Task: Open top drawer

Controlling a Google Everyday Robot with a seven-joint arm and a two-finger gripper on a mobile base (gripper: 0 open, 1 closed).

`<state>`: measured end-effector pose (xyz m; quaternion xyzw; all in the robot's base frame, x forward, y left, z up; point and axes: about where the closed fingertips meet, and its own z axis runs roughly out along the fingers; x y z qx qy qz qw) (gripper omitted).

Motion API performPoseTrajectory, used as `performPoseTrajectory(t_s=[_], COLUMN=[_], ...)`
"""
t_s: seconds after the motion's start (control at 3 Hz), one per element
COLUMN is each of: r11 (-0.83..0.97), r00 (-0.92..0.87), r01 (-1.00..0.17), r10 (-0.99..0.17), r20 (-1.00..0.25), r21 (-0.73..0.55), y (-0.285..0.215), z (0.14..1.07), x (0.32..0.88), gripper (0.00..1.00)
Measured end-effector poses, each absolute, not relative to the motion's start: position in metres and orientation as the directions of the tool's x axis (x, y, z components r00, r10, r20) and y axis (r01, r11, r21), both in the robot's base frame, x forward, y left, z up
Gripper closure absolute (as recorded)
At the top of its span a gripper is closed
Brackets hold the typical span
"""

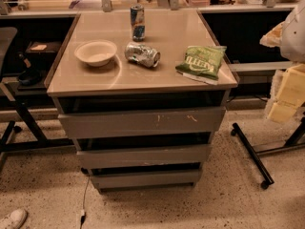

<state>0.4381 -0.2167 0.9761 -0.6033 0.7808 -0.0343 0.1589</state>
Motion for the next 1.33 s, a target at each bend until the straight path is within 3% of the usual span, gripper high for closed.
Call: performPoseTrajectory(t_s=[0.67,1.33], r11=[0.271,0.187], r00=[-0.221,-0.14], r01=[-0.934,-0.968], r10=[-0.951,-0.955], r20=[-0.218,-0.26], r21=[-0.234,-0.165], y=[-0.211,-0.149], z=[0.969,0.892], x=[0.439,0.466], gripper=[0.0,0.0])
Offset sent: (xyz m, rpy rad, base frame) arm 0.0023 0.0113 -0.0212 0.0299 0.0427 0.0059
